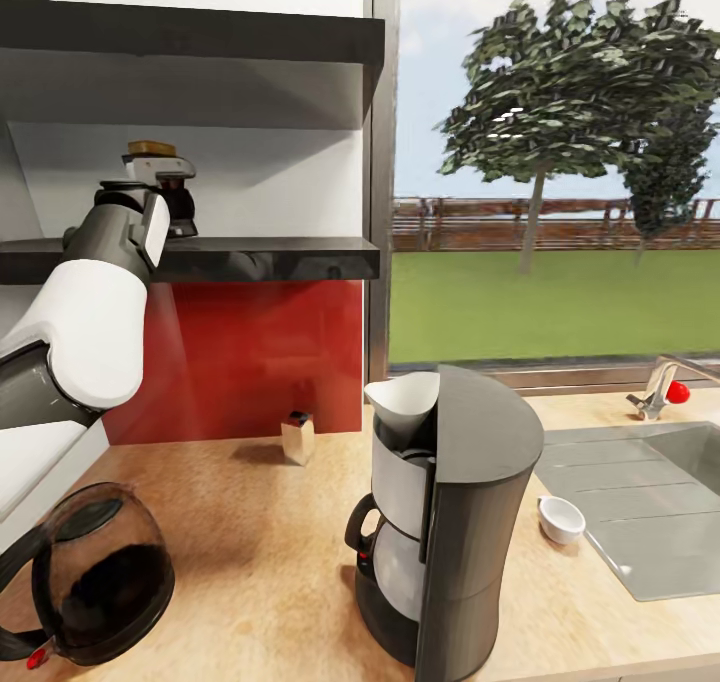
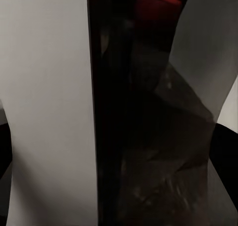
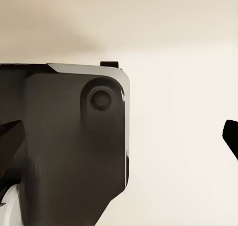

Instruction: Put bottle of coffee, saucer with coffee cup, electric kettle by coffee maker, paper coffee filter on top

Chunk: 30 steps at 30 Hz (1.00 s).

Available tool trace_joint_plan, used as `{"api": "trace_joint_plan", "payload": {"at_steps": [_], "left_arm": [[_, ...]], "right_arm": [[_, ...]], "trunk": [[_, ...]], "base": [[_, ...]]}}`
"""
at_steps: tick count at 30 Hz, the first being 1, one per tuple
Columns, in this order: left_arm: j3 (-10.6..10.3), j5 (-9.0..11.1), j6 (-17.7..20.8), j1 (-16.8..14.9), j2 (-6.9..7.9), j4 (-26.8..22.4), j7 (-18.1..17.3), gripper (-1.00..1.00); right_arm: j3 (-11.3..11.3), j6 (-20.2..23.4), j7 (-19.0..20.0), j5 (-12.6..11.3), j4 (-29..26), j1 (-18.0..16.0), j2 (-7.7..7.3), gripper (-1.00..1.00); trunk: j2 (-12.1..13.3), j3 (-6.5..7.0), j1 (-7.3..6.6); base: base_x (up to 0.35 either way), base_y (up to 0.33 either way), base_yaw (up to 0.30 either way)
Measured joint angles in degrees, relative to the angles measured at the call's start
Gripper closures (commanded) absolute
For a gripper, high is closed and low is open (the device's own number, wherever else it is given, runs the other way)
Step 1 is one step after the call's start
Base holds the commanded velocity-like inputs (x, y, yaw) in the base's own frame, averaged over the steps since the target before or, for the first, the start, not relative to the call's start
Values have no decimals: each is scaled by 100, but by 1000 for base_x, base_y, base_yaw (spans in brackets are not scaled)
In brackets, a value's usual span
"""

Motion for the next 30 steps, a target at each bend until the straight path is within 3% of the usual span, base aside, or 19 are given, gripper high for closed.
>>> {"api": "trace_joint_plan", "payload": {"at_steps": [9, 17, 24, 30], "left_arm": [[2, 5, 6, 0, -9, -5, -4, 100], [-503, 9, 101, -7, -30, -7, -367, 100], [-559, 1, 131, -9, -59, -14, -416, 100], [-569, 4, 131, -9, -41, -13, -423, 100]], "right_arm": [[0, 0, 1, 0, 1, -1, 0, -100], [1, 0, 2, -1, -4, -1, 12, -100], [0, 0, 3, -2, -7, 0, 17, -100], [0, 0, 5, -2, -8, 0, 17, -100]], "trunk": [[0, 0, 0], [0, 0, 0], [0, 0, 0], [1, 0, 3]], "base": [[0, 0, 0], [0, 0, 0], [-14, -2, 0], [-249, -48, 0]]}}
